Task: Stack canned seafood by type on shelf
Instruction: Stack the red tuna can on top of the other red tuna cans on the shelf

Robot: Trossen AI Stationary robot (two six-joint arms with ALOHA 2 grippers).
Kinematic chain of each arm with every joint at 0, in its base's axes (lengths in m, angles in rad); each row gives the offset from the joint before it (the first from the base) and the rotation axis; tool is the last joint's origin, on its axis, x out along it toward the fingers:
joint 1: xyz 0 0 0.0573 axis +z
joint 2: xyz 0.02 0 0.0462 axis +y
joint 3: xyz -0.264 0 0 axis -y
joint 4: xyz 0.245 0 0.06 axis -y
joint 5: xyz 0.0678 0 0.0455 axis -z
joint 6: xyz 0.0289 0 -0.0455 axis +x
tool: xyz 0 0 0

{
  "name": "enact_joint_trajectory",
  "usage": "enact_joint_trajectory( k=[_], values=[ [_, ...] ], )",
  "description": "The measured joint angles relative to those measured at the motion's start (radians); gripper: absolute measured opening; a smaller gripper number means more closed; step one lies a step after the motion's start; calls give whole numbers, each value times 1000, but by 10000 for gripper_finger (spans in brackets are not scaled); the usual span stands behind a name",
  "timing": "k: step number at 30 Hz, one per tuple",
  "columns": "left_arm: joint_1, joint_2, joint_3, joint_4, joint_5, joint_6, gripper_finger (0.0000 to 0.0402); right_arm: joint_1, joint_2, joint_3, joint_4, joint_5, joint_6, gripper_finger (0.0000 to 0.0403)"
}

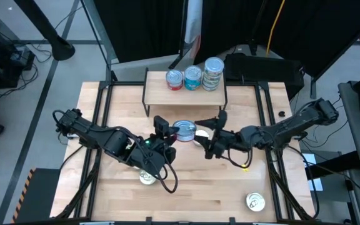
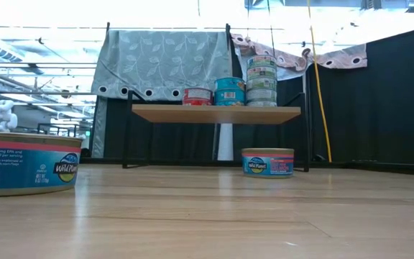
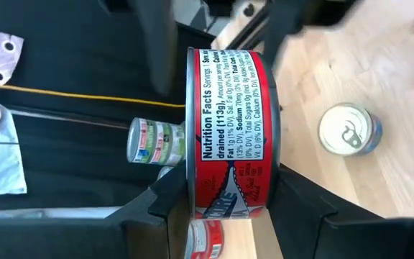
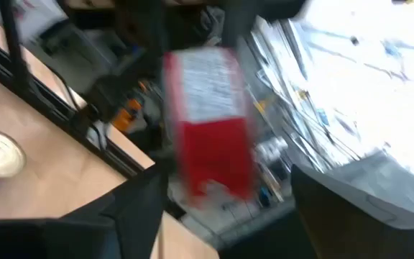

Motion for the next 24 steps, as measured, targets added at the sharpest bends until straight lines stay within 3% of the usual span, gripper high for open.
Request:
enact_joint_trajectory(
  k=[9, 13, 18, 24],
  values=[
    [35, -3, 1, -56, -49, 79, 150, 83, -101, 0, -105, 400, 92, 337],
    [102, -13, 1, -63, -79, 130, 150, 107, -143, 0, -258, 429, 283, 340],
    [224, -25, 1, -74, -89, 178, 150, 141, -200, 0, -595, 434, 622, 340],
    [366, -39, 1, -68, -89, 210, 150, 157, -244, 0, -815, 428, 769, 340]
  ],
)
